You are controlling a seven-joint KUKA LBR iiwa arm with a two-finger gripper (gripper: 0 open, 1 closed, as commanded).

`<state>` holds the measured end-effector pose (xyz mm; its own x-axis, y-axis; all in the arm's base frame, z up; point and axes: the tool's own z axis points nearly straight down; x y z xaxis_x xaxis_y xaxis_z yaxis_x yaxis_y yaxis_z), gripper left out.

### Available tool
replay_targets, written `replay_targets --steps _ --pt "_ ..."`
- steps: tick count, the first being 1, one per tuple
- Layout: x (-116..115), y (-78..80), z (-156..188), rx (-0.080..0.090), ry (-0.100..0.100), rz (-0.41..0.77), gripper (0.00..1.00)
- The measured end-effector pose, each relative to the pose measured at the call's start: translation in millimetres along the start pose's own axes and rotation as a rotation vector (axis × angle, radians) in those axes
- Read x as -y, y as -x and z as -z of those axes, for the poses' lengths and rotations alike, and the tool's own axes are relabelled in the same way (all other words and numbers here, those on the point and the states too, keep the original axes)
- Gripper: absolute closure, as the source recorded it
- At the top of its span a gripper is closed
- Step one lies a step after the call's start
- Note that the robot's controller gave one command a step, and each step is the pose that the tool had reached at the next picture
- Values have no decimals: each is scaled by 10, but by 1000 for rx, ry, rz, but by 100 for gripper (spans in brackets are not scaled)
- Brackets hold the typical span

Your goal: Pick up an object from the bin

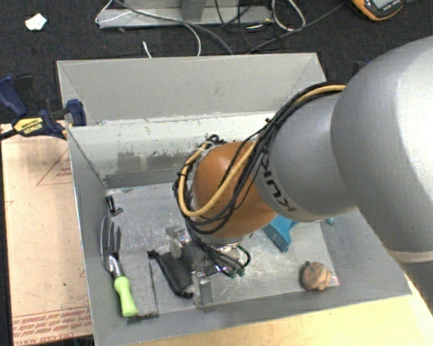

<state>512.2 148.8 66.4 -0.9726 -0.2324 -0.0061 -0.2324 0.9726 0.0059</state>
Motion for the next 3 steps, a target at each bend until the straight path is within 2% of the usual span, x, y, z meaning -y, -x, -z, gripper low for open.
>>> replay_targets --steps 1,2,3 --pt "211 -79 32 -1 -3 86 100" --pt "211 -78 32 -1 -3 86 100" --pt "206 -80 179 -1 -2 85 100"
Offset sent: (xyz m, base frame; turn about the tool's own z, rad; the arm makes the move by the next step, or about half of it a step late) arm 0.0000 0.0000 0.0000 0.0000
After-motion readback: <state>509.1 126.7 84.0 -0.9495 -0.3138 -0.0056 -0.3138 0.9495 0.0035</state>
